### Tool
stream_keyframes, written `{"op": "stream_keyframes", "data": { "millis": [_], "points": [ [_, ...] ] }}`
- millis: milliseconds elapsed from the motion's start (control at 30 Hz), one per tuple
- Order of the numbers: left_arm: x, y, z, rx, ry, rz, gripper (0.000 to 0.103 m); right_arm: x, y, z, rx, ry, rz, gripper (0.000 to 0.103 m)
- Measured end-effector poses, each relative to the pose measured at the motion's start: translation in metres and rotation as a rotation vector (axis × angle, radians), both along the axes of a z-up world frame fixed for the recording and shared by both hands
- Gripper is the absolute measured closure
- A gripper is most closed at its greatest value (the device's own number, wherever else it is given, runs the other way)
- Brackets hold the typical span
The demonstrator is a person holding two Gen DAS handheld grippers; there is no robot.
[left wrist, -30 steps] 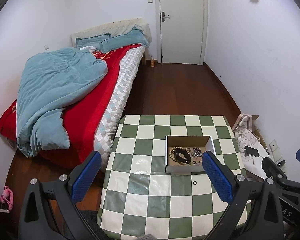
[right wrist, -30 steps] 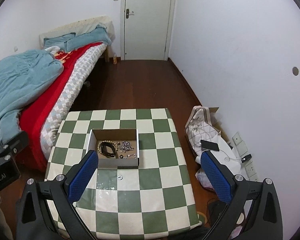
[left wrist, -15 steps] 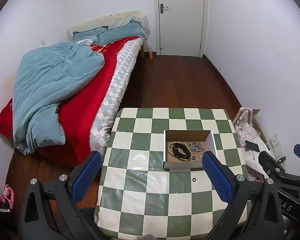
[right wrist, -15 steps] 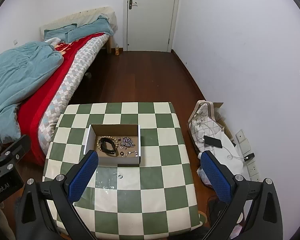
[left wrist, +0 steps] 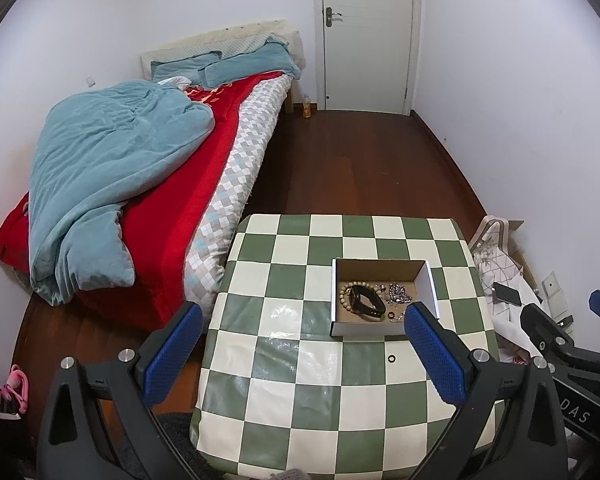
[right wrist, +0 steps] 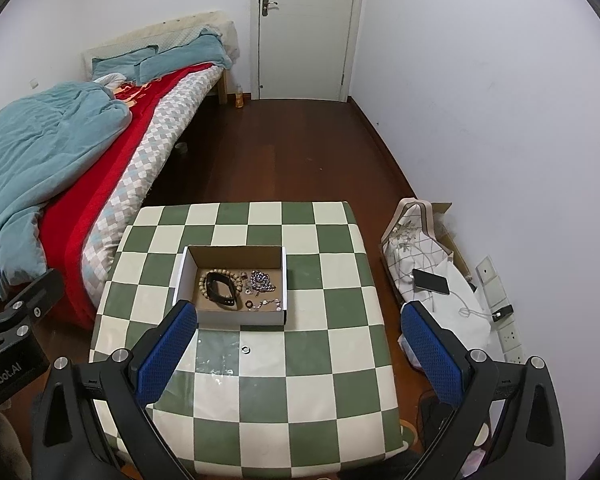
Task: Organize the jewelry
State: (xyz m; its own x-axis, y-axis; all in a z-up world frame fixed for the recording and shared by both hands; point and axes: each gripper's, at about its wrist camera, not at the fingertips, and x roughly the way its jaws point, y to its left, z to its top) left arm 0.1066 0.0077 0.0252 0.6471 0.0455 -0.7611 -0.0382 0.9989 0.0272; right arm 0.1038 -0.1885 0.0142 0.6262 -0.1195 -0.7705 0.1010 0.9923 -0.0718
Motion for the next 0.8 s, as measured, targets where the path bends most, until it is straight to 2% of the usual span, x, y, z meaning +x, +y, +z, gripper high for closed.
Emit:
{"op": "stream_keyframes", "data": {
  "millis": [800],
  "points": [
    [-0.0077,0.0042,0.0007,0.005,-0.007,-0.005,0.0,-0.0052,0.0006,0.0074,0.014,-0.013,0.005,0.0]
  ]
}}
